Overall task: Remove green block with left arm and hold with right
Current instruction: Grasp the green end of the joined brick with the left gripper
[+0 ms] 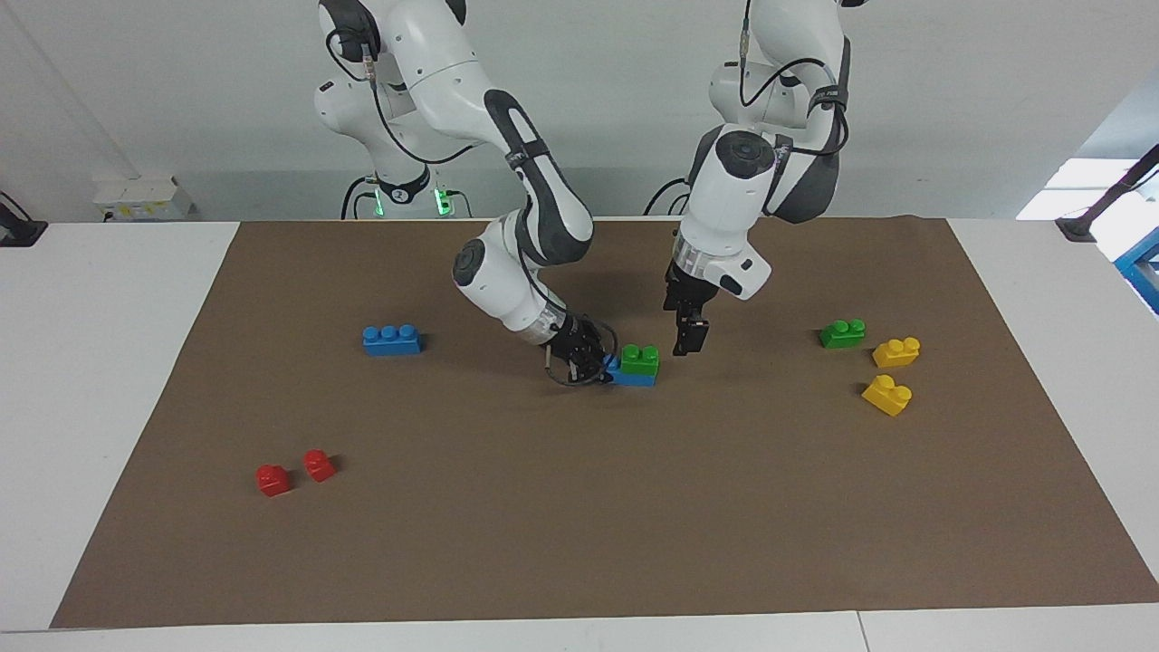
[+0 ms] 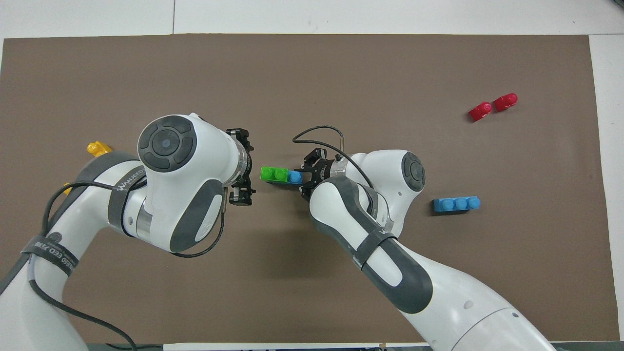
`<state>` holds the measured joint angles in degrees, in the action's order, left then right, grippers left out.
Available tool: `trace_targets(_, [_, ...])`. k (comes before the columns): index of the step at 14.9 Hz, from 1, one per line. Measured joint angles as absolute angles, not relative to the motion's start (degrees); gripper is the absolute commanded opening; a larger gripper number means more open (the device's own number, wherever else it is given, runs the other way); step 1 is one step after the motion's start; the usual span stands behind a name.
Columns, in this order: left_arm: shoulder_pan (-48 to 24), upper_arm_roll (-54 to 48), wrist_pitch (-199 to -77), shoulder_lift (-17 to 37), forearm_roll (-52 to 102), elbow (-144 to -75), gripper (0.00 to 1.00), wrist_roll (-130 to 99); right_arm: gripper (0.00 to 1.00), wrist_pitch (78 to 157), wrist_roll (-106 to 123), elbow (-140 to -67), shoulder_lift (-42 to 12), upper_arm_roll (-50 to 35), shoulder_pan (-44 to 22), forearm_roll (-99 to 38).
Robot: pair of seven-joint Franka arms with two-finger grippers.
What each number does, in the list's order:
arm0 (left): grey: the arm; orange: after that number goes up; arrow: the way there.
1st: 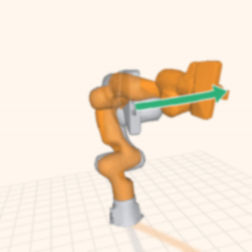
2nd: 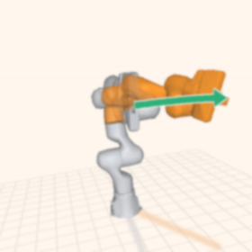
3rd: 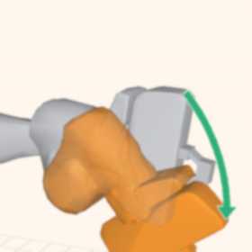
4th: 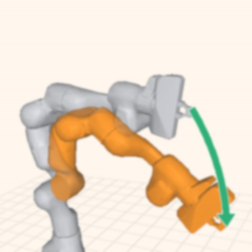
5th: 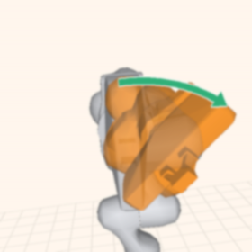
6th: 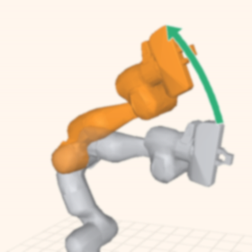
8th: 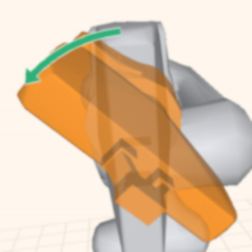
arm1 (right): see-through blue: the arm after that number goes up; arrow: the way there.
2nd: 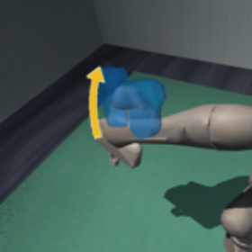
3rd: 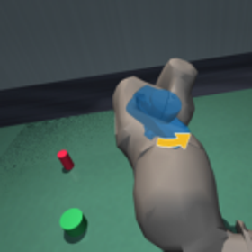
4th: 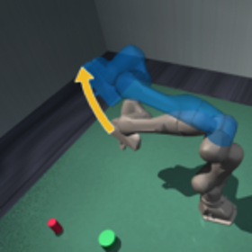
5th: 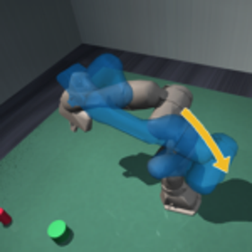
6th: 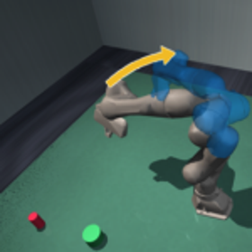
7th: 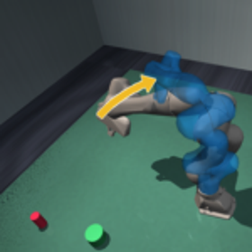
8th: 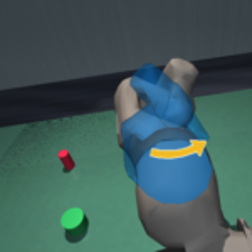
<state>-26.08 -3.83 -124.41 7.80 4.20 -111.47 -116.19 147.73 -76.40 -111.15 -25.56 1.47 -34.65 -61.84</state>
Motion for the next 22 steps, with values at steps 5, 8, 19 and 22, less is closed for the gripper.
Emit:
trace_targets(5, [-28.14,-3.81,-124.42,9.38,4.17,-111.39,1.0,-120.12,0.0,147.74,-75.96,-111.15,-25.56,1.46,-34.65,-61.84])
trace_targets(8, [-29.12,-3.8,-125.89,10.8,3.25,-111.41,1.0,-122.9,0.0,147.85,-75.94,-111.15,-25.57,1.46,-34.66,-61.84])
trace_targets(19, [-29.59,-3.66,-130.01,14.84,2.17,-111.42,1.0,-123.6,0.0,149.53,-75.45,-111.19,-25.61,1.43,-34.84,-61.84])
trace_targets(22, [-29.59,-3.66,-130.05,14.89,2.13,-111.45,0.83,-123.71,0.0,149.57,-75.17,-111.19,-25.61,1.43,-34.84,-61.84])
